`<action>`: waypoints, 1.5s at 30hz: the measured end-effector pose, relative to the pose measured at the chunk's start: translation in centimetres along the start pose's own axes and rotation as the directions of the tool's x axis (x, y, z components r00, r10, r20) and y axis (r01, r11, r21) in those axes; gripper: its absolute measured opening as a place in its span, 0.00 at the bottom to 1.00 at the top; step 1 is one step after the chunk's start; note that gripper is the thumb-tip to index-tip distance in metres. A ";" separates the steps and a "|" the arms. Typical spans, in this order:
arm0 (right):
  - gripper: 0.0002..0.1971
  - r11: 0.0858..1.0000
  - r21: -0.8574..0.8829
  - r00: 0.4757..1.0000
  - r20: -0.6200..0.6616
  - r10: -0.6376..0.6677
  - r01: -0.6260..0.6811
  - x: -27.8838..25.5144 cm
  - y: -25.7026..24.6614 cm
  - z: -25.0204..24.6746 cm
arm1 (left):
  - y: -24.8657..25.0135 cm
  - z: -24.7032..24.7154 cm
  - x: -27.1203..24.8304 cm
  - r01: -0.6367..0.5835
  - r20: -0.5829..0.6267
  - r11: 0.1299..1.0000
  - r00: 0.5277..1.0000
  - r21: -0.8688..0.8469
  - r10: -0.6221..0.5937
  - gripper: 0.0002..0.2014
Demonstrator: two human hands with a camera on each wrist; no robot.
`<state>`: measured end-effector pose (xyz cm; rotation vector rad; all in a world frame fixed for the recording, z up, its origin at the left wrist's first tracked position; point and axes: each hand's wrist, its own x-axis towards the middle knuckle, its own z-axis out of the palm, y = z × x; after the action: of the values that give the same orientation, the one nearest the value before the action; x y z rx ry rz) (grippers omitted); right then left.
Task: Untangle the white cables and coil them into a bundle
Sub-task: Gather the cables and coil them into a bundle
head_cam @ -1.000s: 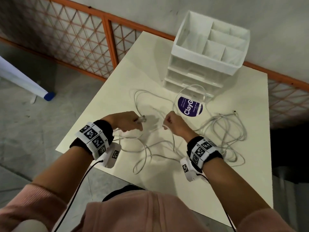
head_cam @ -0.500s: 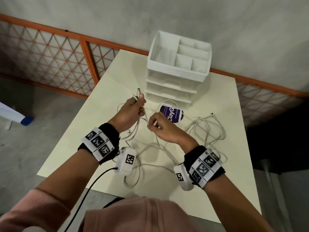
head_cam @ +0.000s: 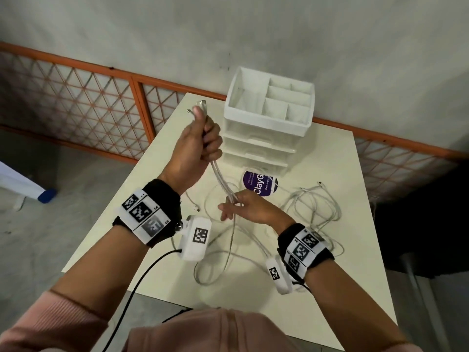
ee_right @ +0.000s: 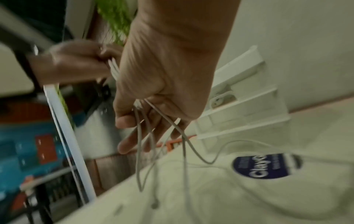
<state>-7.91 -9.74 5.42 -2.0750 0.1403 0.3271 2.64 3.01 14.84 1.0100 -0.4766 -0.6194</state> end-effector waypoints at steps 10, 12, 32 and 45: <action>0.18 1.000 -0.020 0.965 -0.263 -0.009 0.003 -3.1 0.4 -6.3 | -1.9 -2.0 -1.5 -0.115 0.174 0.362 0.976 0.925 -0.133 0.16; 0.17 0.998 -0.037 0.956 -0.284 -0.068 0.060 -3.2 -2.0 -7.1 | -3.6 -1.5 -1.6 -0.123 0.186 0.298 0.963 0.947 -0.193 0.14; 0.12 1.000 0.002 0.885 -0.464 -0.026 0.031 -7.5 -0.9 -13.4 | -4.9 -6.3 0.0 0.244 -0.201 0.259 0.962 0.935 -0.183 0.25; 0.10 0.992 -0.039 0.941 -0.313 -0.127 0.121 -7.0 -6.1 -10.5 | -4.0 2.8 0.3 -0.268 0.275 0.499 0.960 0.824 0.061 0.06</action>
<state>-11.35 -16.03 17.46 -2.1320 0.1970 -0.0839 0.11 -0.51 12.58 1.8392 -1.1378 -0.2755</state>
